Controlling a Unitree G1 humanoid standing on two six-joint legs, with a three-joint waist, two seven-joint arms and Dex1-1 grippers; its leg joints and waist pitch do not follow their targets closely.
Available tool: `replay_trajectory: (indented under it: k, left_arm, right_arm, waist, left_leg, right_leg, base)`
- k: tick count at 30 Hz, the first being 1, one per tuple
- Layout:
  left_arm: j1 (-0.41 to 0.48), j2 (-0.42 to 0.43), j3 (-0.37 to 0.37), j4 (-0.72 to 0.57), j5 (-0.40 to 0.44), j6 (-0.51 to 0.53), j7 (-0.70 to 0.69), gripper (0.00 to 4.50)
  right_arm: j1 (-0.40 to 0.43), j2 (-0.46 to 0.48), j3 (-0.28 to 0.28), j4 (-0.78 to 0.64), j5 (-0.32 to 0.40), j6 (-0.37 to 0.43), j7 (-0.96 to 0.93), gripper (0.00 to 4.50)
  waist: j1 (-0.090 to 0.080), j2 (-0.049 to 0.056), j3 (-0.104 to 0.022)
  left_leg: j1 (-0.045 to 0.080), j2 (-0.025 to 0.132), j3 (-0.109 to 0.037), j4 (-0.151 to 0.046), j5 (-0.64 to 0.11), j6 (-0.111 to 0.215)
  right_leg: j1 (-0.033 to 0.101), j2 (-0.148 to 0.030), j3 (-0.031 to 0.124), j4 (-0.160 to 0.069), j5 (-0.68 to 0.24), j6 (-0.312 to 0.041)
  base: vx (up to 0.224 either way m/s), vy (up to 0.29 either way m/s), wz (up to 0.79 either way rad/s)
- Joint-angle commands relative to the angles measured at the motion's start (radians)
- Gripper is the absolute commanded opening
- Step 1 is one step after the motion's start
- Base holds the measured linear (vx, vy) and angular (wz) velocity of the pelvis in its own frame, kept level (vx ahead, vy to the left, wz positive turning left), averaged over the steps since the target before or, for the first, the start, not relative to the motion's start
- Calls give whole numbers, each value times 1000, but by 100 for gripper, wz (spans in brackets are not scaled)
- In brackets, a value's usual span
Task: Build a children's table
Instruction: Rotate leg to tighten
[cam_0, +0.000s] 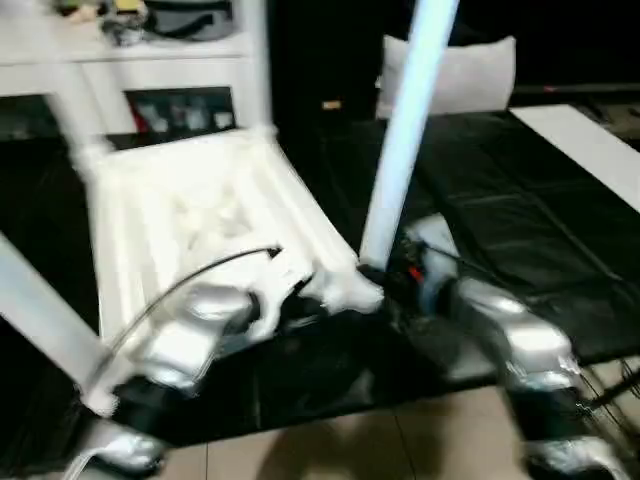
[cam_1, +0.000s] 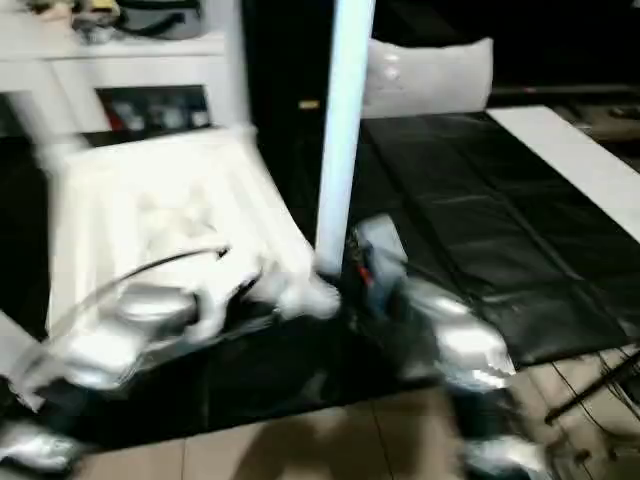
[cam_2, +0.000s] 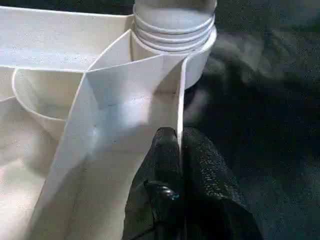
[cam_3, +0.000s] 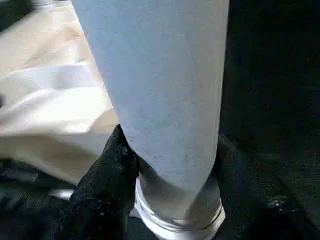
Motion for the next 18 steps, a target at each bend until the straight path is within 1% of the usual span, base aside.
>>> replay_trajectory:
  k: [1, 2, 3, 5, 6, 7, 8, 9, 11, 12, 13, 14, 15, 16, 17, 18]
  left_arm:
    - [-28, -31, 43, -48, -34, -6, 50, 0]
    - [-28, -39, 42, -44, -37, -11, 53, 0]
    - [-29, -41, 36, -42, -37, -17, 52, 0]
    - [-27, -35, 22, -41, -29, -26, 42, 0]
    - [-26, -32, 18, -43, -26, -26, 39, 0]
    - [-23, -28, 17, -47, -26, -26, 29, 0]
    - [-23, -26, 18, -48, -25, -29, 28, 0]
    - [-23, -26, 18, -48, -25, -31, 29, 0]
    - [-20, -14, 14, -53, -34, -36, 13, 0]
    - [-19, -11, 12, -52, -33, -45, 8, 0]
    - [-14, 3, 4, -52, -33, -63, -12, 0]
    - [-11, 10, 0, -53, -33, -69, -23, 0]
    - [-7, 26, -7, -56, -31, -83, -43, 0]
    - [0, 51, -18, -60, -32, -99, -79, 0]
    - [2, 58, -21, -60, -32, -103, -90, 0]
    - [6, 74, -28, -62, -34, -111, -115, 0]
  right_arm:
    - [15, 14, -1, 35, -14, 12, -43, 267]
    - [18, 17, 0, 29, -10, -7, -37, 265]
    - [22, 18, 0, 19, -2, -11, -32, 265]
    - [32, 11, 9, 0, 4, -14, -11, 297]
    - [37, 8, 12, -11, 3, -15, -3, 297]
    - [47, 1, 11, -28, 7, -10, 14, 308]
    - [52, -7, 14, -36, 7, -9, 27, 311]
    - [54, -12, 17, -40, 8, -10, 34, 311]
    - [66, -46, 28, -51, 26, -13, 77, 341]
    - [68, -53, 29, -50, 29, -19, 86, 349]
    - [70, -72, 31, -47, 32, -36, 115, 349]
    - [71, -82, 32, -45, 33, -44, 129, 356]
    - [73, -101, 37, -45, 34, -74, 165, 369]
    - [78, -129, 44, -47, 39, -116, 223, 391]
    - [79, -137, 46, -48, 41, -126, 240, 391]
    - [82, -153, 50, -50, 44, -145, 276, 396]
  waist:
    - [10, 11, -58]
    - [11, 12, -60]
    - [11, 8, -61]
    - [14, 16, -61]
    - [16, 20, -61]
    - [15, 18, -60]
    - [16, 20, -59]
    - [16, 19, -58]
    - [17, 11, -57]
    - [18, 15, -56]
    - [17, 9, -56]
    - [18, 11, -56]
    - [18, 10, -56]
    - [20, 12, -56]
    - [22, 10, -56]
    - [23, 10, -56]
  left_leg:
    - [-25, 16, -7, -66, -55, 48]
    - [-25, 17, -8, -65, -44, 51]
    - [-26, 16, -7, -64, -35, 58]
    - [-28, 16, -7, -63, -8, 76]
    - [-27, 17, -7, -62, -6, 79]
    - [-27, 17, -5, -62, -13, 85]
    - [-27, 17, -6, -63, -19, 85]
    - [-28, 17, -5, -63, -22, 86]
    - [-27, 16, -3, -64, -31, 89]
    - [-28, 16, -4, -64, -32, 89]
    - [-29, 15, -3, -63, -33, 92]
    - [-29, 14, -4, -63, -35, 95]
    - [-28, 15, -3, -63, -35, 96]
    - [-27, 17, -4, -63, -33, 101]
    - [-26, 18, -4, -63, -33, 104]
    - [-27, 19, -4, -62, -28, 106]
  right_leg:
    - [70, -60, 58, -82, -342, -22]
    - [70, -60, 60, -77, -313, -32]
    - [71, -59, 61, -74, -288, -40]
    - [73, -61, 66, -62, -225, -77]
    - [73, -62, 66, -62, -218, -83]
    - [76, -61, 67, -62, -211, -91]
    - [77, -62, 67, -62, -218, -92]
    - [77, -62, 67, -64, -226, -88]
    - [78, -62, 67, -68, -263, -75]
    - [78, -63, 66, -68, -272, -73]
    - [77, -64, 66, -71, -285, -67]
    - [77, -64, 66, -72, -296, -62]
    - [77, -64, 66, -72, -297, -60]
    - [75, -65, 67, -71, -298, -59]
    - [74, -65, 67, -69, -296, -60]
    - [74, -65, 68, -67, -289, -63]
  base:
    - [0, 0, 0]
    - [0, 0, 0]
    - [0, 0, 0]
    - [0, 0, 0]
    - [0, 0, 0]
    - [0, 0, 0]
    - [0, 0, 0]
    - [0, 0, 0]
    - [0, 0, 0]
    - [0, 0, 0]
    - [0, 0, 0]
    - [0, 0, 0]
    - [0, 0, 0]
    - [0, 0, 0]
    - [0, 0, 0]
    - [0, 0, 0]
